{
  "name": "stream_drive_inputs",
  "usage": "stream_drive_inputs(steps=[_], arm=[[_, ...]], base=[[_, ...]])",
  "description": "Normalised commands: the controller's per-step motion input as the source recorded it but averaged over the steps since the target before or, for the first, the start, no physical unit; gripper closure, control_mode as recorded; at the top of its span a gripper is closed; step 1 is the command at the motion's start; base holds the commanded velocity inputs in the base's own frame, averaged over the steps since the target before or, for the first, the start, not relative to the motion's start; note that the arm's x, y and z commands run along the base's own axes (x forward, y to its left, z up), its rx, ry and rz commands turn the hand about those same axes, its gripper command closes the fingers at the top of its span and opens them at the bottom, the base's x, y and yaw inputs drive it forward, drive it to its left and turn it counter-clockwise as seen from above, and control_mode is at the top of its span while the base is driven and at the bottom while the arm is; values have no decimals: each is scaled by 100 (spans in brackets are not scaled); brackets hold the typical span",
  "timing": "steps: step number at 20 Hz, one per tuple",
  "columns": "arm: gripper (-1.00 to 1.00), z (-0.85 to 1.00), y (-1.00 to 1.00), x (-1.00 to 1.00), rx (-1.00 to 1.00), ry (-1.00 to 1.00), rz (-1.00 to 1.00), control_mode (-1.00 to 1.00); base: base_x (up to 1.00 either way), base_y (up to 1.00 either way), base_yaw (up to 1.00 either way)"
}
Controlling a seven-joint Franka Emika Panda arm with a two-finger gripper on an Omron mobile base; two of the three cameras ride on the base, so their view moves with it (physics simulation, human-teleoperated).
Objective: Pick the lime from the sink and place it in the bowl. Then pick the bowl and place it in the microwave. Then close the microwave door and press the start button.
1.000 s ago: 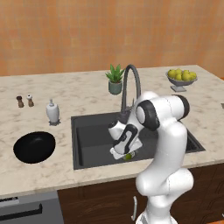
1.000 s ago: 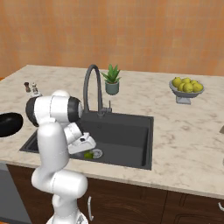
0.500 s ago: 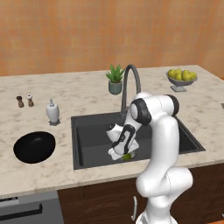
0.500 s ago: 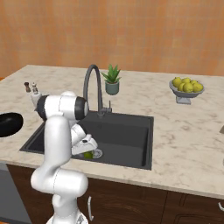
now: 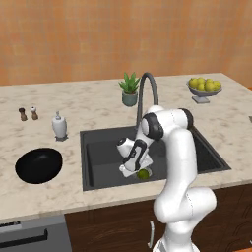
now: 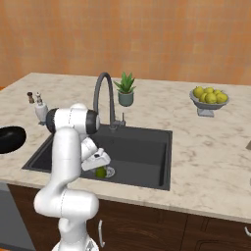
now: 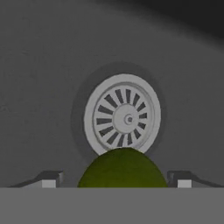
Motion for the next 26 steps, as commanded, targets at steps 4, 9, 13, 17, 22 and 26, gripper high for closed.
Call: stream_drive_inputs(steps=[4,9,13,17,22,26], arm=[[100,31,12,-40,0,-16,-1,-100],[100,100,78,-28,-4,-27,7,-100],[100,100,91,-29,1,-16,14,-100],[100,100,72,-30,10,-2,14,-100],[100,100,27,-46,17,0,13,-100],[100,100,12,-51,23,0,14,-100]], base=[[0,0,0],[0,0,0],[0,0,0],[0,0,0],[0,0,0],[0,0,0]])
